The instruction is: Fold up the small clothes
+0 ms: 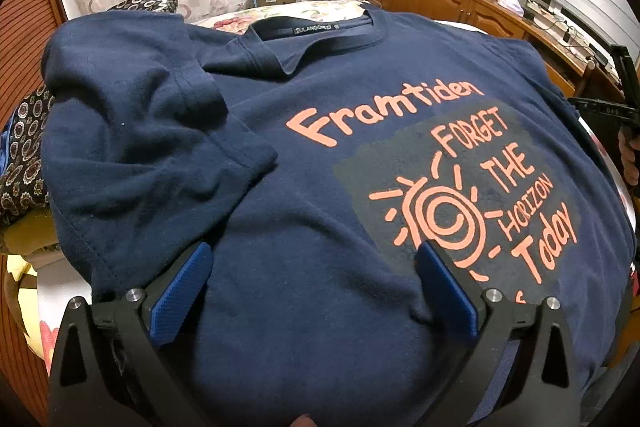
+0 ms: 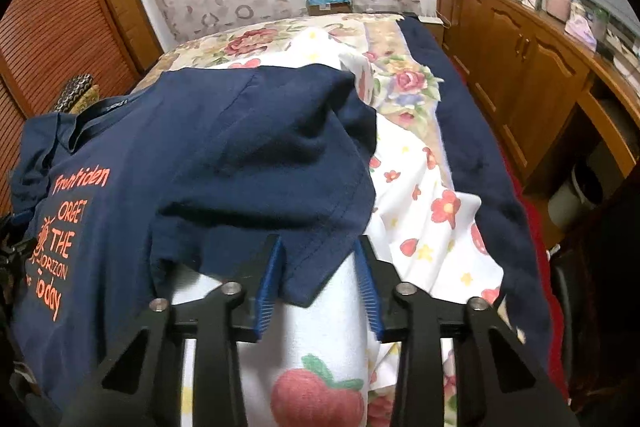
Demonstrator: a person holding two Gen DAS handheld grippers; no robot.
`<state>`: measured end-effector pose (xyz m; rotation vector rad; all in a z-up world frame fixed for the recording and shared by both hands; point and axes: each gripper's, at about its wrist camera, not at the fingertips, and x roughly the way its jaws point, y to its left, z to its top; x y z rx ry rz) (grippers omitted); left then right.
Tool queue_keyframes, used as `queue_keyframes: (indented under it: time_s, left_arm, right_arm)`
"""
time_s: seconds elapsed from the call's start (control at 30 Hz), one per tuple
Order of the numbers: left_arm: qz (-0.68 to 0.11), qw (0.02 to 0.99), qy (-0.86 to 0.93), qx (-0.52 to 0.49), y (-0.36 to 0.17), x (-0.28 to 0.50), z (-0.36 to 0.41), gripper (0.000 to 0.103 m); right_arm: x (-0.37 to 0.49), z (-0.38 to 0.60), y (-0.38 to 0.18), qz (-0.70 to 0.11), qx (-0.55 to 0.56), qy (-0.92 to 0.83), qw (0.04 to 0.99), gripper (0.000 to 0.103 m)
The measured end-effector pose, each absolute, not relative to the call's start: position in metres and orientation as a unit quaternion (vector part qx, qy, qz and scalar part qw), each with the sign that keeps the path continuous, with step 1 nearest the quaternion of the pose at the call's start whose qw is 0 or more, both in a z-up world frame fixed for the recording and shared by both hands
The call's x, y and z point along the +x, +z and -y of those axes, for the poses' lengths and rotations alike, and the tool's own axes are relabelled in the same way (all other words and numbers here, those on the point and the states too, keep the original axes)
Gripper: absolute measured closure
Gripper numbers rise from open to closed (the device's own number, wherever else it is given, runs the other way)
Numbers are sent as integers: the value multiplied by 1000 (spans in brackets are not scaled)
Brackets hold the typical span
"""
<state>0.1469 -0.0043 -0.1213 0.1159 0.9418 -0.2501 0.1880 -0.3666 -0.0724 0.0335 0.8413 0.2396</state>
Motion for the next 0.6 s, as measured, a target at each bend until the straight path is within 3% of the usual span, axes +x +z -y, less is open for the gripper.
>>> queue_keyframes:
  time_s: [0.1, 0.6]
  left_arm:
    - [-452, 882, -120, 56, -121, 147, 4, 0]
    - [-451, 883, -120, 55, -122, 148, 4, 0]
  right_arm:
    - [192, 364, -76, -405, -12, 99, 909, 101]
    - [170, 342, -28, -318, -36, 144, 937, 102]
